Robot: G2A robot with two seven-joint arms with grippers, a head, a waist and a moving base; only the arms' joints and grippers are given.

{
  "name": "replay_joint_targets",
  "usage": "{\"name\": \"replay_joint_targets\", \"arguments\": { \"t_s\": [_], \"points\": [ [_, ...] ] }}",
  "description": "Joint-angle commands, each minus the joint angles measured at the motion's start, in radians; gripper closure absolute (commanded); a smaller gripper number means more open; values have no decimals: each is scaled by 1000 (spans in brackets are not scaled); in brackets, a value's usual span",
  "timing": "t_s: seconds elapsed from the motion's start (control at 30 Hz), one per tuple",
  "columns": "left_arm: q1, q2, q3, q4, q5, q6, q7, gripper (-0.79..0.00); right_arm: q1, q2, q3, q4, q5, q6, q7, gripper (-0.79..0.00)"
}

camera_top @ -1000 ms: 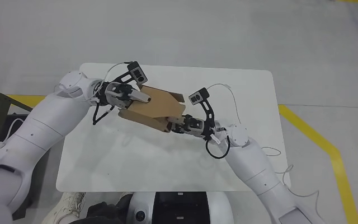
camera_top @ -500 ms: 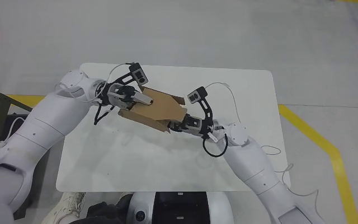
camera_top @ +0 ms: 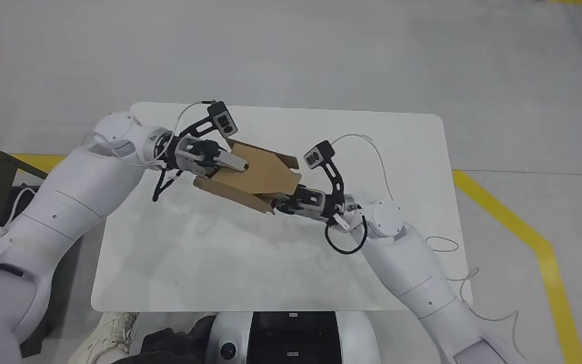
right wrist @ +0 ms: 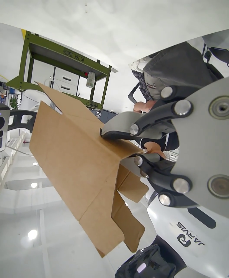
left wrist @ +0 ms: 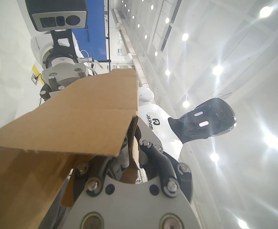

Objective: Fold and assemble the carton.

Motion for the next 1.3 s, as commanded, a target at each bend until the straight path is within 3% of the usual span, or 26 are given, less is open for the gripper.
{"name": "replay_joint_targets", "arguments": {
  "t_s": [0.0, 0.27, 0.43, 0.53, 0.57, 0.67, 0.73, 0.8, 0.9, 1.17, 1.27],
  "points": [
    [-1, 1, 1, 1, 4, -1, 0, 0, 0, 0, 0, 0, -2, 5, -4, 0],
    [-16, 7, 5, 16, 60, -26, 0, 0, -2, 0, 2, -3, -22, 15, -21, 0],
    [-22, 7, 11, 29, 83, -37, 0, 0, -15, 1, 18, -1, -3, -48, -14, -249],
    [-24, 7, 12, 38, 93, -50, 0, 0, -21, 3, 31, 5, -3, -76, -14, -508],
    [-24, 6, 12, 40, 94, -54, 0, 0, -23, 4, 35, 6, -9, -78, -19, -545],
    [-24, 7, 9, 47, 94, -64, 0, 0, -30, 8, 48, -1, -43, -81, -45, -542],
    [-24, 8, 6, 48, 95, -68, 0, 0, -36, 10, 52, -9, -51, -71, -54, -502],
    [-24, 8, 4, 49, 98, -74, 0, 0, -37, 11, 55, -14, -64, -54, -63, -403],
    [-23, 10, 0, 46, 98, -78, 0, 0, -35, 12, 49, -22, -80, -25, -72, -357],
    [-17, 13, -13, 40, 77, -75, 0, 0, -30, 11, 49, -18, -73, -12, -81, -336],
    [-14, 14, -15, 41, 73, -70, 0, 0, -32, 12, 55, -21, -67, -22, -78, -363]
  ]
}}
